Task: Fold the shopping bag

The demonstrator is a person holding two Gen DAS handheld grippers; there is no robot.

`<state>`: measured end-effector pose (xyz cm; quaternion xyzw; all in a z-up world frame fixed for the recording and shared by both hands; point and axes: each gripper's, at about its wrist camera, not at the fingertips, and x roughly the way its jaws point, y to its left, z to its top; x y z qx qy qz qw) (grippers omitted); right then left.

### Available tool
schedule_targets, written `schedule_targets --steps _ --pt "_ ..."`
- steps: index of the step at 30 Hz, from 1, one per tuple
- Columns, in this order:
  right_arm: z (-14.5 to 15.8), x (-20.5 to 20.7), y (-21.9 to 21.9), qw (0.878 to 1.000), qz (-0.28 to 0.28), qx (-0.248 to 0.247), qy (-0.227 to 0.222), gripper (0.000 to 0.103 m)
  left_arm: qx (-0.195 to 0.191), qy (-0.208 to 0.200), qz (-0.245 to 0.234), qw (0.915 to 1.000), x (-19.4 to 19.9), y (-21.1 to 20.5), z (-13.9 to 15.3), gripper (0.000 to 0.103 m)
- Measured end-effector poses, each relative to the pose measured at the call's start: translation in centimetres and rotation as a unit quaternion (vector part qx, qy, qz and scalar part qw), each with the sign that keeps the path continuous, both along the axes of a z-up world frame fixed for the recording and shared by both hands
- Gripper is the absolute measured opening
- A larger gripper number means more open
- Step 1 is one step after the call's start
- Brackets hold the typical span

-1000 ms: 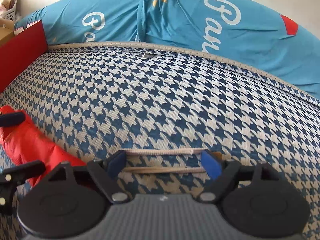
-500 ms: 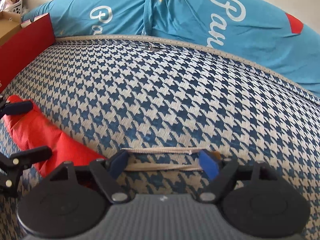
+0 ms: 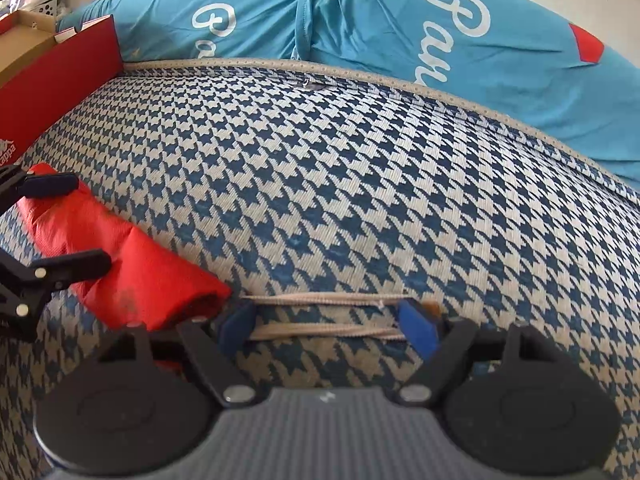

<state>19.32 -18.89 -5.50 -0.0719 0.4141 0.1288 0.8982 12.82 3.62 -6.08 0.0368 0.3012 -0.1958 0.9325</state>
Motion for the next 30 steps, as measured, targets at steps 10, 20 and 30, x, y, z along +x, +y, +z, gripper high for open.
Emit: schedule_targets --steps 10,20,30 --pt "0.5 -0.9 -2.3 0.997 0.002 0.075 -0.018 0.081 0.0 -0.001 0.0 1.0 0.1 0.1 0.0 0.103" --pt "1.1 -0.8 -2.5 0.995 -0.017 0.093 0.017 0.08 -0.001 -0.001 0.001 1.0 0.2 0.1 0.0 0.103" --pt "2.6 -0.4 -5.6 0.991 -0.1 0.092 -0.001 0.021 -0.001 -0.001 0.001 1.0 0.3 0.1 0.0 0.103"
